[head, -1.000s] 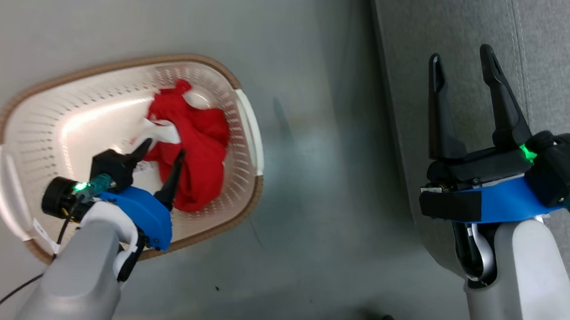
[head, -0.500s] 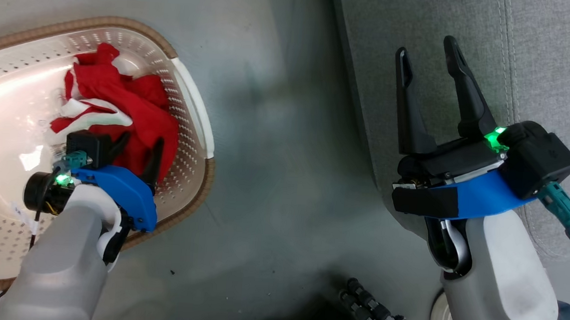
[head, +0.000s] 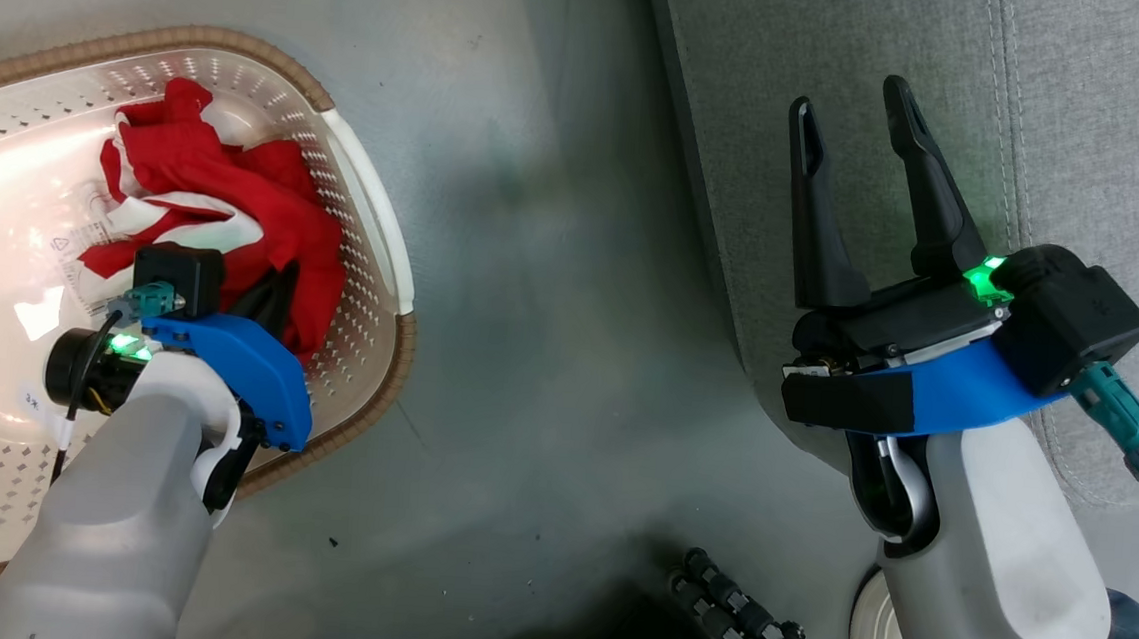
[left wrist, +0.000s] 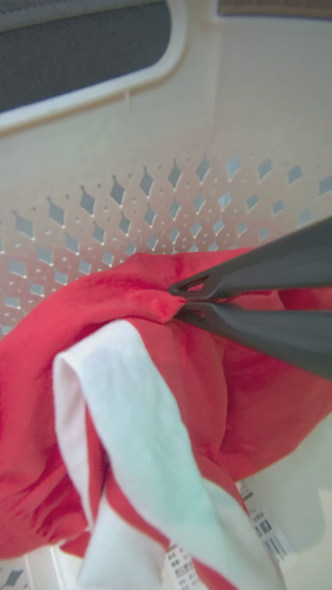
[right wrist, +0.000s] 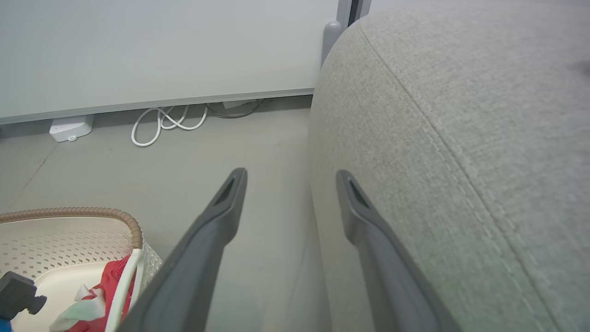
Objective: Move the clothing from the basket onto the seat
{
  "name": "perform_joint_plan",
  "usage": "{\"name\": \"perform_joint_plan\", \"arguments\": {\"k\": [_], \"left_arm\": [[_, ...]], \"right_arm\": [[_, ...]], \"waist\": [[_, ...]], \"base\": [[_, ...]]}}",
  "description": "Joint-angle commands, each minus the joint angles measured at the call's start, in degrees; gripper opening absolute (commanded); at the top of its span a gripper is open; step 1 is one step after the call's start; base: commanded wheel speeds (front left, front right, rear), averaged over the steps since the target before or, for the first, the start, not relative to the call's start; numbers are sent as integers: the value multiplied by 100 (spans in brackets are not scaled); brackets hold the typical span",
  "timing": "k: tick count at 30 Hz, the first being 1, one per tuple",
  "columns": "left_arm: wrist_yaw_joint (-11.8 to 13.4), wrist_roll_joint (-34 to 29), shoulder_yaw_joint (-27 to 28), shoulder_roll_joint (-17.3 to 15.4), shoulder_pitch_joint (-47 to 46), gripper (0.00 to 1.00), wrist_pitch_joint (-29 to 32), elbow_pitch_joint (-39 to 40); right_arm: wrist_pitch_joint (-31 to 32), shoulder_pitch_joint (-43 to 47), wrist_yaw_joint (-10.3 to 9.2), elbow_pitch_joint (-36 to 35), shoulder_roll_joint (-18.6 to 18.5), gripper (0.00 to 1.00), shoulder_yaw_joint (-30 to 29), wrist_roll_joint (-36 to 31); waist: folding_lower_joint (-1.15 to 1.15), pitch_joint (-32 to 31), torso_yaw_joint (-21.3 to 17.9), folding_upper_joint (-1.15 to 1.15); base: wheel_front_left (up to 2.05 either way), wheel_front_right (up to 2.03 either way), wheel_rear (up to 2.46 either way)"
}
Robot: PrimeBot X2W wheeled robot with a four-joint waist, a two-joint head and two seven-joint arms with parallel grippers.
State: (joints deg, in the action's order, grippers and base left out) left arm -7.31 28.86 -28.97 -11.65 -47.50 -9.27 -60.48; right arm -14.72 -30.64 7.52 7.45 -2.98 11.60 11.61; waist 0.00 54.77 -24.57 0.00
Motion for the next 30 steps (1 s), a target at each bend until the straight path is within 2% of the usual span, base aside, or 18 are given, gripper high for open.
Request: {"name": "perform_joint_plan", "arguments": {"k": [1,10,15,21,30], "left_arm": [[-23,26,-43,-6,-96,0,-41,-20],[-23,212,-287,43,-144,0,-161,-153],[-23,350,-436,170,-46,0,-272,-199],[-23,398,-921,405,181,0,-403,-139],[-23,794,-1865,707,712,0,-560,328]], "right_arm": [[-31,-113,-6,8,17,100,8,-41],[-37,-138,-6,65,17,100,15,-119],[-14,-116,-6,172,16,100,-23,-242],[121,113,-6,324,12,100,-163,-524],[547,815,-6,470,6,100,-363,-874]], "waist": [[0,-9,21,0],[0,-162,187,0],[0,-495,379,0],[0,-1304,828,0],[0,-3145,1626,0]], "base": [[0,0,0],[0,0,0],[0,0,0],[0,0,0],[0,0,0]]}}
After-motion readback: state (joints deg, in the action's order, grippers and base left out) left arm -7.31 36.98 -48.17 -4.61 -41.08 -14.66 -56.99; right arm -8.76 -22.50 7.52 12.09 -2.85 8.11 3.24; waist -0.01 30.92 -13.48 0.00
